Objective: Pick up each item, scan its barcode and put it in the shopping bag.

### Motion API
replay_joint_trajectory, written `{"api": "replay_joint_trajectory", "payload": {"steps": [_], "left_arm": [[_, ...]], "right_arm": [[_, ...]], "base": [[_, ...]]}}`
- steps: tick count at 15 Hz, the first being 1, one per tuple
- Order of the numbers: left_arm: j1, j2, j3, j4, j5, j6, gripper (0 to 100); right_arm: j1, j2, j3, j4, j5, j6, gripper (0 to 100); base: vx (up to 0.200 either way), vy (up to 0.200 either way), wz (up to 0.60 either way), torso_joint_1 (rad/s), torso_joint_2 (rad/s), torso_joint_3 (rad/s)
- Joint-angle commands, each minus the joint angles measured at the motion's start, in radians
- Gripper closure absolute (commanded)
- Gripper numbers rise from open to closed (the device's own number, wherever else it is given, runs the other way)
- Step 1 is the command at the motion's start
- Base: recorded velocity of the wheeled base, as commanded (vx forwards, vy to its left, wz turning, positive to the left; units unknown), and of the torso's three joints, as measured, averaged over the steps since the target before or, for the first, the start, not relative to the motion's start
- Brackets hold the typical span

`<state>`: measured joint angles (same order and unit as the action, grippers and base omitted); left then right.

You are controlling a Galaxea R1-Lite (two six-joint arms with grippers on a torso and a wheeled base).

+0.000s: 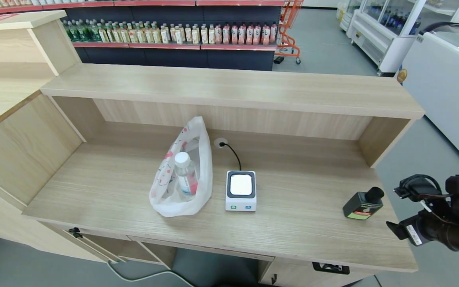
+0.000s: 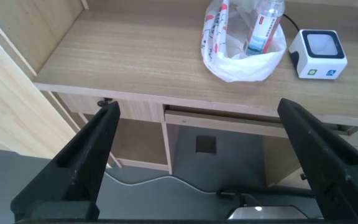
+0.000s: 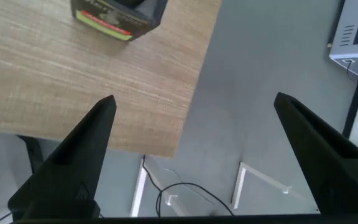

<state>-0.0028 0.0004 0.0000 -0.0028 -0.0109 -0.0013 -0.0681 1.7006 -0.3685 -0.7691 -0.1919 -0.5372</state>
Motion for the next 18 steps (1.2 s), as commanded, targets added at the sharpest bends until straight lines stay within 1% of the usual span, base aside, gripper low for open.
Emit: {"api": "replay_joint_trajectory", "payload": {"steps": [1,4,6,9,12,18], "left_arm": [[0.0,0.001,0.0,0.0,0.0,0.0,0],[0.0,0.0,0.0,0.0,0.0,0.0,0],[0.0,0.0,0.0,0.0,0.0,0.0,0],[0.0,0.0,0.0,0.0,0.0,0.0,0],[0.0,0.0,0.0,0.0,0.0,0.0,0],[0.0,0.001,0.0,0.0,0.0,0.0,0]], "right_arm": [[-0.018,0.159,-0.038,-0.082,0.085,-0.021,0],[-0.015,0.191,-0.075,-0.084,0.118,-0.056,0],[-0.016,0.211,-0.093,-0.085,0.118,-0.082,0],[-0.009,0.241,-0.133,-0.085,0.12,-0.087,0],[-0.006,0.284,-0.198,-0.087,0.121,-0.121,0],[0.06,0.336,-0.244,-0.087,0.141,-0.119,0]], "base": [[0.0,0.0,0.0,0.0,0.0,0.0],[0.0,0.0,0.0,0.0,0.0,0.0],[0.0,0.0,0.0,0.0,0.0,0.0],[0.0,0.0,0.0,0.0,0.0,0.0],[0.0,0.0,0.0,0.0,0.0,0.0],[0.0,0.0,0.0,0.0,0.0,0.0]]}}
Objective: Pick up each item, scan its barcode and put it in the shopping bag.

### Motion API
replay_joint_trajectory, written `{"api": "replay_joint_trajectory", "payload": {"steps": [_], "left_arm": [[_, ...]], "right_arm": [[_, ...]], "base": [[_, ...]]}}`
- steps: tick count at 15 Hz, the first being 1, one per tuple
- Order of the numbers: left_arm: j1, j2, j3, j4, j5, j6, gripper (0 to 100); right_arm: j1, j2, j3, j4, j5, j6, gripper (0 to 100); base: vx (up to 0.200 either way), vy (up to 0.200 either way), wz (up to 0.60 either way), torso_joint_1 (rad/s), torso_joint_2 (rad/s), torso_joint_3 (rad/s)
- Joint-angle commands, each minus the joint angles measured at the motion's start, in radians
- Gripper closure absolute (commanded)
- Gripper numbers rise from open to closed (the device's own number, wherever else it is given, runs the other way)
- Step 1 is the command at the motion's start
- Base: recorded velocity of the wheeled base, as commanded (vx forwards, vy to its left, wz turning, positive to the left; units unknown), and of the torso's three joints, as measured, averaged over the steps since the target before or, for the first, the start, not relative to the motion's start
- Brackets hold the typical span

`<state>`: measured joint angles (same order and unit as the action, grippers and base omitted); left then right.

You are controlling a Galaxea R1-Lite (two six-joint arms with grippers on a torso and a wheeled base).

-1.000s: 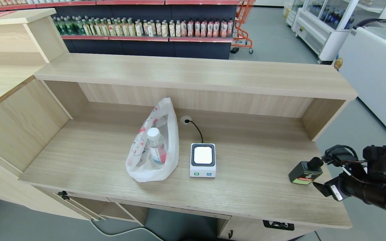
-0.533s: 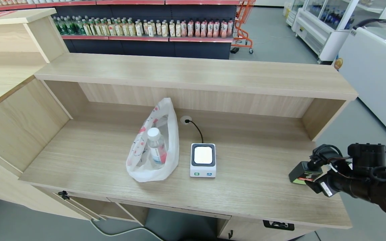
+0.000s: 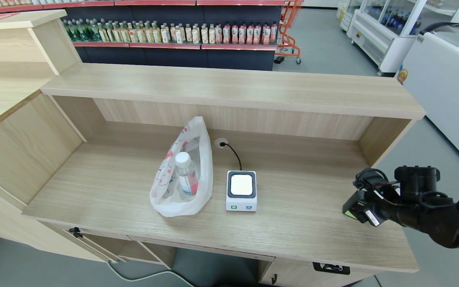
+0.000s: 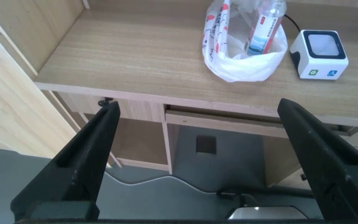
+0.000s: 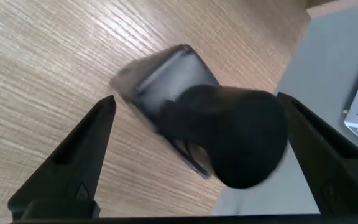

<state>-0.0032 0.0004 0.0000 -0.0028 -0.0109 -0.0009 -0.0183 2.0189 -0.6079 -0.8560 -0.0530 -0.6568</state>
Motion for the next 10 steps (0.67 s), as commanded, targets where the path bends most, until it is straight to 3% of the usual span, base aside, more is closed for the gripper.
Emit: {"api": "replay_joint_trajectory", "payload": {"steps": [1,6,7,10], "left_arm": [[-0.001,0.0,0.0,0.0,0.0,-0.001,0],[0.0,0.0,0.0,0.0,0.0,-0.001,0],[-0.001,0.0,0.0,0.0,0.0,-0.001,0],[0.0,0.0,0.0,0.0,0.0,-0.001,0]], "right_arm": [[0.017,0.029,-0.003,-0.002,0.012,0.0,0],[0.029,0.124,-0.029,-0.146,0.061,-0.001,0],[0.029,0.132,-0.027,-0.146,0.067,0.0,100],[0.031,0.135,-0.035,-0.138,0.073,0.0,100]], "base": [[0.0,0.0,0.0,0.0,0.0,0.0],[0.0,0.0,0.0,0.0,0.0,0.0],[0.0,0.0,0.0,0.0,0.0,0.0],[0.0,0.0,0.0,0.0,0.0,0.0]]}}
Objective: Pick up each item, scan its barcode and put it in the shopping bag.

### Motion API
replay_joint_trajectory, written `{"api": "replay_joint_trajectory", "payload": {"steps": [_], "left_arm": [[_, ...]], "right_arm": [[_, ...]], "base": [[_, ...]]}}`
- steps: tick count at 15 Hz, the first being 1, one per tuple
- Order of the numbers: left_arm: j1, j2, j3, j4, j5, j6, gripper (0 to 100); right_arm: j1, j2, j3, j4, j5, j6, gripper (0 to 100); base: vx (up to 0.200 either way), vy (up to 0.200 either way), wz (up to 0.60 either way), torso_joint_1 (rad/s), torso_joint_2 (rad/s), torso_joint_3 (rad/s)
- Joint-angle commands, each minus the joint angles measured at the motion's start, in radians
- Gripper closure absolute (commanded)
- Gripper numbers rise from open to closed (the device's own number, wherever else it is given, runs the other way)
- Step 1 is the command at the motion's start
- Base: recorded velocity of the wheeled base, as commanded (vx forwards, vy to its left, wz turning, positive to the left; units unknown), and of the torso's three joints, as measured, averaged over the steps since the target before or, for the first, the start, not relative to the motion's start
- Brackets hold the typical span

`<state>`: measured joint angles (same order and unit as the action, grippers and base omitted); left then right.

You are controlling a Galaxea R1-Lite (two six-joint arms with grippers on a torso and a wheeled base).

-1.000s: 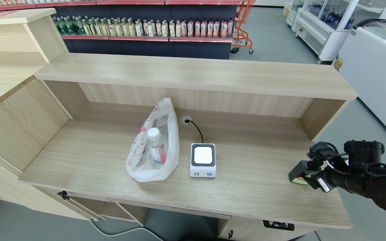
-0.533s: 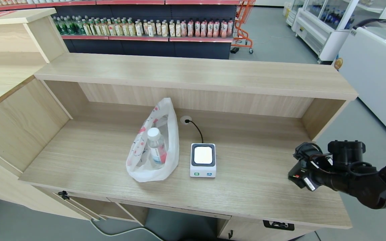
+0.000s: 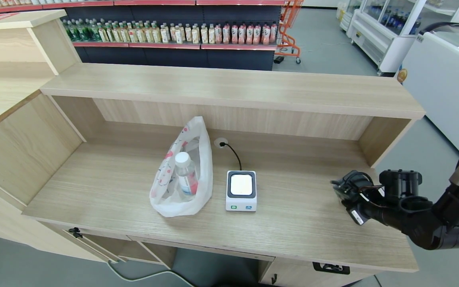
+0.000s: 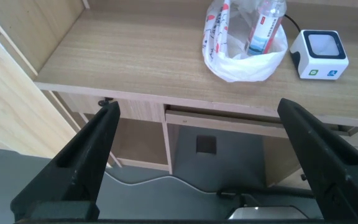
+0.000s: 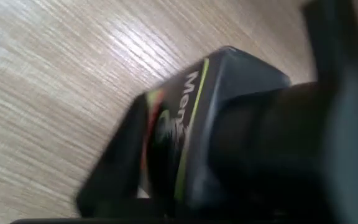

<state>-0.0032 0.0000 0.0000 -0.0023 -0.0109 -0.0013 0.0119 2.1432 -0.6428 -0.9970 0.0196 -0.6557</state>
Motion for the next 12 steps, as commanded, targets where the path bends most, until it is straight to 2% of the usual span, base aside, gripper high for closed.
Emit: {"api": "replay_joint_trajectory", "payload": {"steps": [1,4,8,10,12], "left_arm": [[-0.001,0.0,0.0,-0.001,0.0,0.0,0],[0.0,0.0,0.0,-0.001,0.0,0.0,0],[0.0,0.002,0.0,-0.001,0.0,0.0,0],[-0.001,0.0,0.0,-0.001,0.0,0.0,0],[0.0,0.0,0.0,-0.001,0.0,0.0,0]], "right_arm": [[0.002,0.009,-0.002,0.001,0.002,-0.001,100],[0.01,-0.017,-0.015,0.001,0.042,-0.01,100],[0.006,-0.088,0.014,-0.028,0.049,-0.153,100],[0.002,-0.115,0.156,-0.195,0.049,-0.237,100],[-0.017,-0.146,0.282,-0.388,0.071,-0.456,100]], "base": [[0.0,0.0,0.0,0.0,0.0,0.0],[0.0,0.0,0.0,0.0,0.0,0.0],[0.0,0.0,0.0,0.0,0.0,0.0],[0.0,0.0,0.0,0.0,0.0,0.0],[0.0,0.0,0.0,0.0,0.0,0.0]]}}
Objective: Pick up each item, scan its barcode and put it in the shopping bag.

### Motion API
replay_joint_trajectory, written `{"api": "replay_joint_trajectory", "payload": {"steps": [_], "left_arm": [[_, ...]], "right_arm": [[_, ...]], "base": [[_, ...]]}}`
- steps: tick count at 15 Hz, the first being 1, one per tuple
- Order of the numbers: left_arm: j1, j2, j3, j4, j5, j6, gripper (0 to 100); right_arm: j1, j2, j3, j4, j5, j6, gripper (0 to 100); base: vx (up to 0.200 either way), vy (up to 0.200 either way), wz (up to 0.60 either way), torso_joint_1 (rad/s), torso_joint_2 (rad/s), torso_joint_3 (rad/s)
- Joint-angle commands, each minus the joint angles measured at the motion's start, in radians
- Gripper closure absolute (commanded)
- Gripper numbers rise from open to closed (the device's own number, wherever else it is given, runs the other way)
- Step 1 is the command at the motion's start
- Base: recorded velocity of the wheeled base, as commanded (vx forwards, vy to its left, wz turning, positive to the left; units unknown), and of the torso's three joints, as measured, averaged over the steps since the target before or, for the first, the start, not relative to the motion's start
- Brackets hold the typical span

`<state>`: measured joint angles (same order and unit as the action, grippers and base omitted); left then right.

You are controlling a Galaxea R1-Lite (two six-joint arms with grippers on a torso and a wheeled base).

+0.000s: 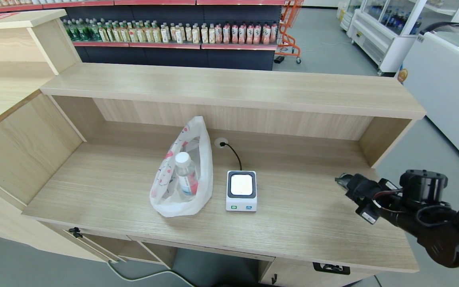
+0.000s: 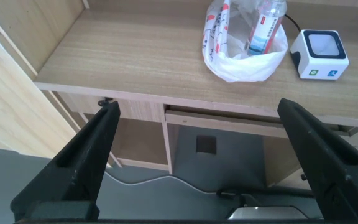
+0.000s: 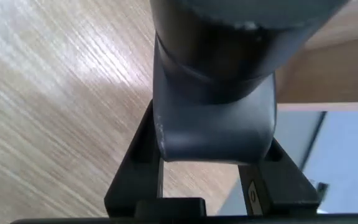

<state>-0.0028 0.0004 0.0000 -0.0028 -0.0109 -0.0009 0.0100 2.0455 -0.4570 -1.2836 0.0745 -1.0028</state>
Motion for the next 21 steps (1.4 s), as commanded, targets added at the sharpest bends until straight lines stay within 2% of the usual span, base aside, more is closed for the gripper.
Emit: {"api": "replay_joint_trajectory", "payload": {"steps": [1,3,5,6,8,9,10,11,12,15,19,21], "left_arm": [[0.0,0.0,0.0,0.0,-0.001,-0.001,0],[0.0,0.001,0.0,0.0,0.0,-0.001,0],[0.0,0.0,0.0,0.0,0.0,-0.001,0],[-0.002,0.0,0.0,0.0,0.0,-0.001,0],[0.0,0.0,0.0,0.0,0.0,-0.001,0],[-0.002,0.001,0.0,0.0,0.0,-0.001,0],[0.0,0.0,0.0,0.0,0.0,-0.001,0],[-0.002,0.001,0.0,0.0,0.0,-0.001,0],[0.0,0.001,0.0,0.0,0.0,-0.001,0],[0.0,0.0,0.0,0.0,0.0,-0.001,0],[0.0,0.001,0.0,0.0,0.0,-0.001,0],[0.0,0.0,0.0,0.0,0.0,-0.001,0]], "right_arm": [[-0.013,-0.067,0.086,-0.148,0.097,-0.215,100],[-0.008,-0.107,0.078,-0.163,0.398,-0.425,100],[0.002,-0.123,0.075,-0.161,0.734,-0.755,100],[0.027,-0.127,0.077,-0.155,0.87,-0.889,100],[0.111,-0.127,0.077,-0.155,0.99,-0.999,100],[0.188,-0.117,0.081,-0.155,1.016,-1.065,100],[0.203,-0.113,0.081,-0.155,1.025,-1.079,100],[0.278,-0.064,0.075,-0.155,1.071,-1.151,100],[0.306,-0.036,0.074,-0.155,1.084,-1.188,100],[0.338,-0.005,0.049,-0.161,1.085,-1.243,100],[0.361,0.004,-0.025,-0.166,1.087,-1.248,100],[0.389,-0.004,-0.005,-0.174,1.087,-1.261,100]], "base": [[0.0,0.0,0.0,0.0,0.0,0.0],[0.0,0.0,0.0,0.0,0.0,0.0],[0.0,0.0,0.0,0.0,0.0,0.0],[0.0,0.0,0.0,0.0,0.0,0.0],[0.0,0.0,0.0,0.0,0.0,0.0],[0.0,0.0,0.0,0.0,0.0,0.0],[0.0,0.0,0.0,0.0,0.0,0.0],[0.0,0.0,0.0,0.0,0.0,0.0],[0.0,0.0,0.0,0.0,0.0,0.0],[0.0,0.0,0.0,0.0,0.0,0.0],[0.0,0.0,0.0,0.0,0.0,0.0],[0.0,0.0,0.0,0.0,0.0,0.0]]}}
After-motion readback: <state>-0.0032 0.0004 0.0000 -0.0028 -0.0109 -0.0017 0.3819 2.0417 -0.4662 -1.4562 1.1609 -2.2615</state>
